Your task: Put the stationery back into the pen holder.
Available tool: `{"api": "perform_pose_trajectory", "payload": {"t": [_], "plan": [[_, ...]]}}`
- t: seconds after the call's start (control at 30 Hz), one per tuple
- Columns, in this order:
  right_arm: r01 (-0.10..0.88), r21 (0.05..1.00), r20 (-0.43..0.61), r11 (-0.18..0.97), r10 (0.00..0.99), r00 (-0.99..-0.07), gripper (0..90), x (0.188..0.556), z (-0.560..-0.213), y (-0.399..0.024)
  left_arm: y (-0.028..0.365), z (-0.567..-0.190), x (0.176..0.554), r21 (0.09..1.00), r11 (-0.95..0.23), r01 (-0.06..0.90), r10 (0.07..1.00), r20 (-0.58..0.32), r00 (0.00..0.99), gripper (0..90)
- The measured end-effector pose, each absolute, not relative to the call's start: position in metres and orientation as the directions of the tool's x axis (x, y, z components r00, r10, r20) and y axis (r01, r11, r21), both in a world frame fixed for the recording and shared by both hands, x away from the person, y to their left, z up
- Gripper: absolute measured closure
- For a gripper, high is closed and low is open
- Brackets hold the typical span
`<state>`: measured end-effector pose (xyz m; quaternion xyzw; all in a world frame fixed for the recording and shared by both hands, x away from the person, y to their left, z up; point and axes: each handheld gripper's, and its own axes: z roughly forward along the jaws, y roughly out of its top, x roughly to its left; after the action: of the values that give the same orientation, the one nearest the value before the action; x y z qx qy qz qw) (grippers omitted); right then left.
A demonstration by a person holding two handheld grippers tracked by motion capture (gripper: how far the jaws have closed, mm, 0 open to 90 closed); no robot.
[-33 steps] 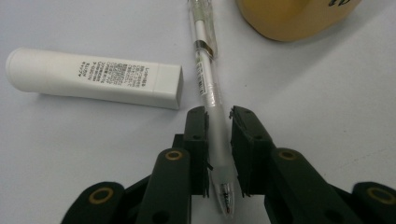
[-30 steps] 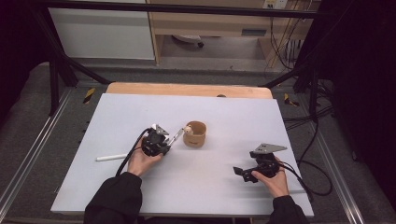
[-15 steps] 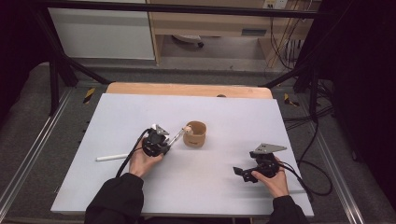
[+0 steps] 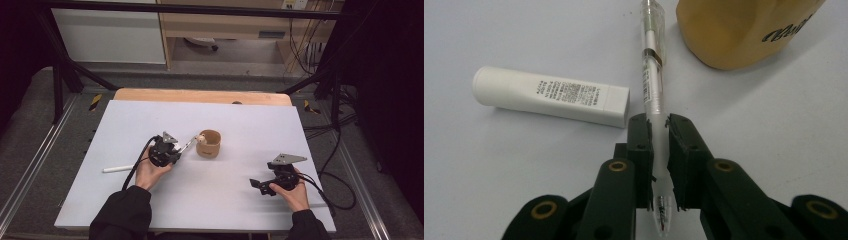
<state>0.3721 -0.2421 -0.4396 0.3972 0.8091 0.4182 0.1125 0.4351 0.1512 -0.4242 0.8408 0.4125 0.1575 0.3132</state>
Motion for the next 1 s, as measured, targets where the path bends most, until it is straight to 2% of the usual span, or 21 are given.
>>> {"api": "perform_pose_trajectory", "payload": {"t": [1.0], "plan": [[0.534, 0.771, 0.126, 0.348, 0.738, -0.663, 0.7, 0.371, -0.439, -0.241, 0.189, -0.404, 0.391, 0.662, -0.487, 0.570, 0.734, -0.043, 0.678, 79.9]]}}
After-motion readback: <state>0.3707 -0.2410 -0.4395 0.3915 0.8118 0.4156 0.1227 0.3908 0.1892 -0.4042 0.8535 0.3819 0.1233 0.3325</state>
